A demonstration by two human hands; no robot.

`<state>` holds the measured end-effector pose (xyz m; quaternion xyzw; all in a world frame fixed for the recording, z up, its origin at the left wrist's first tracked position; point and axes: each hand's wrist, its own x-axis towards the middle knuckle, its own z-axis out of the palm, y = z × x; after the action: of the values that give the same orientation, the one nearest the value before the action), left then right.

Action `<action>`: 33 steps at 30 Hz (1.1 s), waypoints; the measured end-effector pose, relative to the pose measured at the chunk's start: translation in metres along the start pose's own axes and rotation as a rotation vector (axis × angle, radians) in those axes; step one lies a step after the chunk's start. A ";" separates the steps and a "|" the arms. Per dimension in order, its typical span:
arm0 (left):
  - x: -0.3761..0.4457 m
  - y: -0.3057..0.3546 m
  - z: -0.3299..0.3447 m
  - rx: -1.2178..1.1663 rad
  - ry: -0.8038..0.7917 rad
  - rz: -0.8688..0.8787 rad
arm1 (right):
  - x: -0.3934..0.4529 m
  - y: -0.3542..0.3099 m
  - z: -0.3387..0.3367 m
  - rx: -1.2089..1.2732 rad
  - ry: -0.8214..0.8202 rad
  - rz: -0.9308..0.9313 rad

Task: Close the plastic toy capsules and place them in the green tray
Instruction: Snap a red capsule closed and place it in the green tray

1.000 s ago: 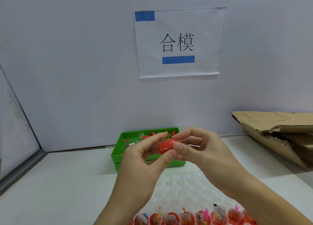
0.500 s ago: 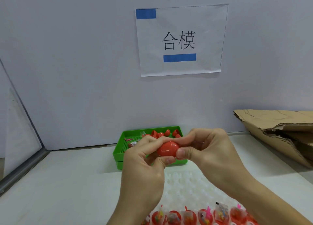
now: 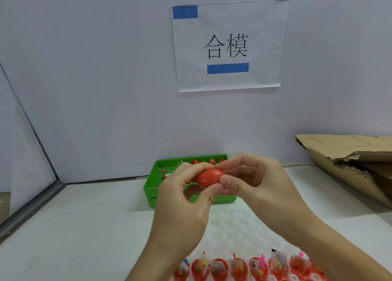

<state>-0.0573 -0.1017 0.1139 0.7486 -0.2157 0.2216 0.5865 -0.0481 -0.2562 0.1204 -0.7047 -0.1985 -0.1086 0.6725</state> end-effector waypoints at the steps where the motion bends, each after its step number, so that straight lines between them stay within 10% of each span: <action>1: 0.000 0.001 -0.001 -0.047 -0.012 -0.024 | 0.000 -0.001 -0.002 0.028 -0.008 0.024; 12: -0.001 -0.009 0.000 0.487 0.062 0.191 | -0.001 0.007 0.006 -0.013 -0.149 0.083; 33: 0.000 -0.004 0.000 0.111 0.034 0.149 | 0.002 0.012 -0.002 0.780 -0.312 0.327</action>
<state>-0.0551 -0.1008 0.1102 0.7580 -0.2482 0.2890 0.5295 -0.0413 -0.2577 0.1100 -0.4287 -0.2098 0.1897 0.8580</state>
